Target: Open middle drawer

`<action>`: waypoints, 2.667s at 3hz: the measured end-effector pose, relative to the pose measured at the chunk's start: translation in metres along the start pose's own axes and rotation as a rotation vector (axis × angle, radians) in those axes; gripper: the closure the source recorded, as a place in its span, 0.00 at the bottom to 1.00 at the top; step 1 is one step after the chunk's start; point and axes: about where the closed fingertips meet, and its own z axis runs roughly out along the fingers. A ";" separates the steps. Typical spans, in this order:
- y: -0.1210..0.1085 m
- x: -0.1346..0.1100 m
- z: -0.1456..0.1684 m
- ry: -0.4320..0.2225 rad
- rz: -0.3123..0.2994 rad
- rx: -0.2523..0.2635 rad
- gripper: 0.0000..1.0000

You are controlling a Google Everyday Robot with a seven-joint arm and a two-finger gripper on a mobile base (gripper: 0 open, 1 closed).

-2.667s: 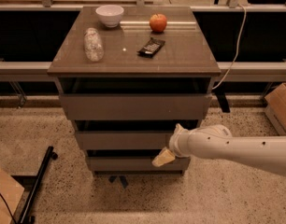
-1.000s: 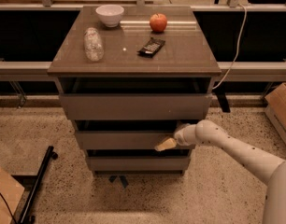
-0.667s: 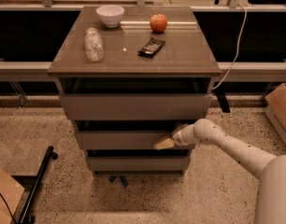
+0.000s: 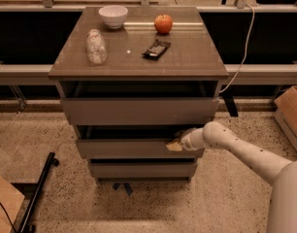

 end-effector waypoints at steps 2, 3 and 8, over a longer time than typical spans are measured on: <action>0.000 -0.005 -0.005 0.000 0.000 0.000 0.97; 0.000 -0.005 -0.005 0.000 0.000 0.000 0.73; 0.030 0.024 -0.020 0.113 0.035 -0.052 0.19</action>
Offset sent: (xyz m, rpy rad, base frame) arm -0.2665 -0.0314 0.0845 -0.2627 0.3242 -0.0402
